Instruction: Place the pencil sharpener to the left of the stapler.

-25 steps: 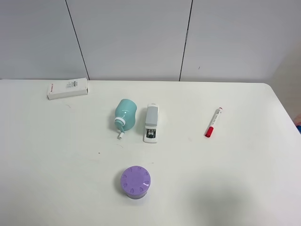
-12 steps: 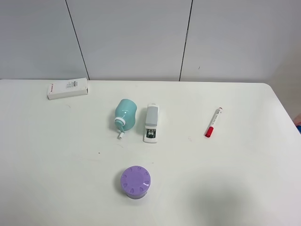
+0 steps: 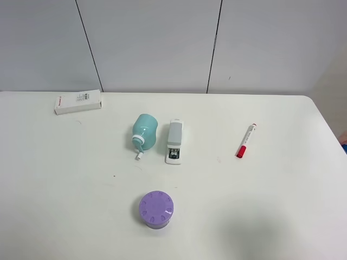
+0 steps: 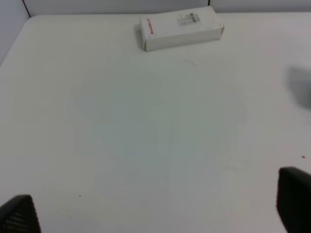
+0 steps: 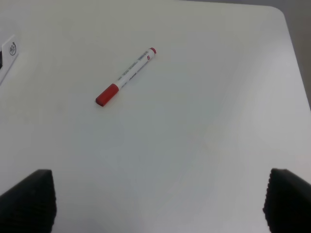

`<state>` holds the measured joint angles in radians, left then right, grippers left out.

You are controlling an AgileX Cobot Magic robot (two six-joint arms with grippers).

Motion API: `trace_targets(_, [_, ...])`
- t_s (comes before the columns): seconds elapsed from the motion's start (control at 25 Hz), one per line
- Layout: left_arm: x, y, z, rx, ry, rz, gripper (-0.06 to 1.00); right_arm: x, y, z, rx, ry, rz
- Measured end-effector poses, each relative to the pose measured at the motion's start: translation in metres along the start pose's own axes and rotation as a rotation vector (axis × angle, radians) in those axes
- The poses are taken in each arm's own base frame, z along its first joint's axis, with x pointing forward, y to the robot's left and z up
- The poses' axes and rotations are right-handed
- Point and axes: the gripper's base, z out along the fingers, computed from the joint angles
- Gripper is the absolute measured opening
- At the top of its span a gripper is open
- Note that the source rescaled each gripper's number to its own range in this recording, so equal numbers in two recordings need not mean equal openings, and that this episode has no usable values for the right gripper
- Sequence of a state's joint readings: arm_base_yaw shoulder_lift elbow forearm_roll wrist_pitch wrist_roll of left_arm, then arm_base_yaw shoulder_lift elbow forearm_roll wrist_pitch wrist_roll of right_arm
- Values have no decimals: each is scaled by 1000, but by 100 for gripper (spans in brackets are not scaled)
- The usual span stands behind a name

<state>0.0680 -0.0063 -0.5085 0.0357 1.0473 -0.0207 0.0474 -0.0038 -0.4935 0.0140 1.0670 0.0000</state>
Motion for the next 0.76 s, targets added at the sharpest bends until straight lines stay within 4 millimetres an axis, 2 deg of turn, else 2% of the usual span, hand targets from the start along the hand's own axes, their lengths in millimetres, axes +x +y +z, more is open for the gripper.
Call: trace_targets(0.76, [0, 0, 0, 0, 0, 0, 99, 0, 0, 0, 0, 0, 0])
